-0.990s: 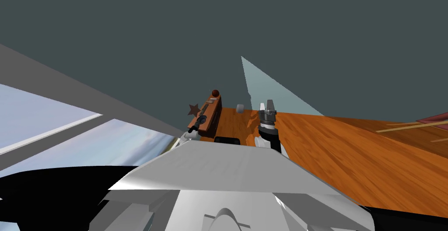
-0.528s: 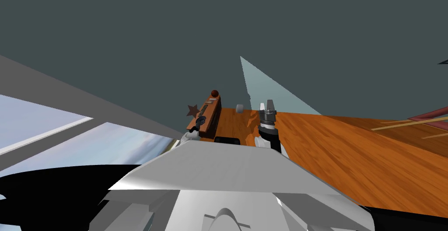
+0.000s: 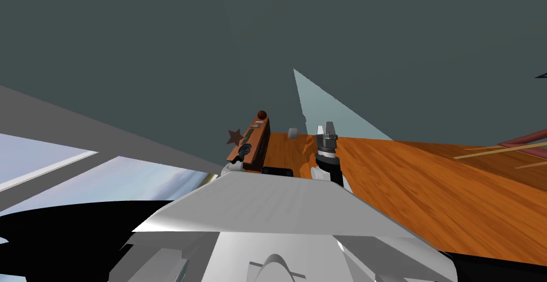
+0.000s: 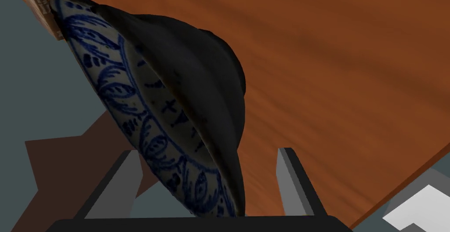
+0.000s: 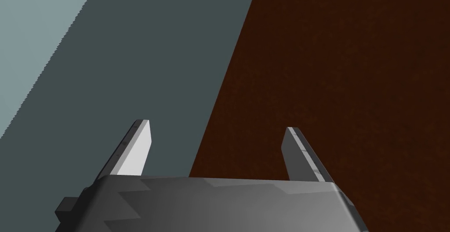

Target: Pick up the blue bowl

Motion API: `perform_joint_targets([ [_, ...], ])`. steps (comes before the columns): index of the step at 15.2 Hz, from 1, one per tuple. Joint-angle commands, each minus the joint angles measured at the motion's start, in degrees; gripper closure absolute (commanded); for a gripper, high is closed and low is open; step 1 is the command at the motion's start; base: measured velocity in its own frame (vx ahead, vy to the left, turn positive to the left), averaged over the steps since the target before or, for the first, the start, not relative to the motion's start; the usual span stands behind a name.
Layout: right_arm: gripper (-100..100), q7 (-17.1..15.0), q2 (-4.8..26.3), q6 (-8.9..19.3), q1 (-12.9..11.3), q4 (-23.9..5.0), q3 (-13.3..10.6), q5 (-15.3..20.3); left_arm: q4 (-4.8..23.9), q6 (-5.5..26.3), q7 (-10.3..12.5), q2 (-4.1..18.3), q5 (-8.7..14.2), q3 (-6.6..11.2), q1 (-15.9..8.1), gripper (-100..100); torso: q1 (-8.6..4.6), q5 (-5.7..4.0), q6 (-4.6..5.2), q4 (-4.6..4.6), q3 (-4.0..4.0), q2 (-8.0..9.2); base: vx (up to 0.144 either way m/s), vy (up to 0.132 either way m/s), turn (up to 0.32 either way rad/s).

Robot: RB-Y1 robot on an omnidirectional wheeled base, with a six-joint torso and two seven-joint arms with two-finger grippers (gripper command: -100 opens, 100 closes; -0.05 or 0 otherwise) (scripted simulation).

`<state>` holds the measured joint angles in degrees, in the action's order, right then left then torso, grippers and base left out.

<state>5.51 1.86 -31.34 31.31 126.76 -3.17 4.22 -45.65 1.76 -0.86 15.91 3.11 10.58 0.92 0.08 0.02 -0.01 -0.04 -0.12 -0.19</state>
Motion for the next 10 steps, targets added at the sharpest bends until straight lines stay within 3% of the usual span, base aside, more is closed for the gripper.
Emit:
perform_joint_targets([
  [1, 0, 0.00, 0.00, 0.00, 0.00, 0.00, 0.00, 0.00, 0.00, 0.00, 0.00, 0.00, 0.00, 0.00, 0.00, 100, 0.00, 0.00, 0.00, 0.00, 0.00, 0.00, 0.006, 0.004, 0.007],
  [4, 0, 0.00, 0.00, 0.00, 0.00, 0.00, 0.00, 0.00, 0.03, 0.04, -0.01, -0.02, 0.00, -0.03, 0.02, 100, -0.11, -0.05, -0.01, 0.06, 0.10, 0.14, 0.002, 0.001, -0.004],
  [5, 0, 0.00, 0.00, 0.00, 0.00, 0.00, 0.00, 0.00, -1.97, 1.74, 0.12, 0.38, 0.37, -0.44, 0.32, 100, -0.12, -0.07, -0.02, 0.06, 0.11, 0.17, -0.038, -0.020, 0.020],
  [9, 0, 0.00, -0.01, 0.00, -0.02, 0.00, -0.01, 0.00, -4.46, 4.07, 0.19, 0.80, 0.78, -0.91, 0.57, 100, -0.34, -0.13, -0.05, 0.14, 0.34, 0.57, -0.081, -0.038, 0.024],
  [10, 0, 0.00, -0.01, 0.00, -0.02, 0.00, -0.01, 0.00, -3.79, 3.14, 0.14, 0.60, 0.62, -0.73, 0.66, 100, -0.35, -0.15, -0.05, 0.16, 0.37, 0.61, -0.049, -0.020, 0.010],
])
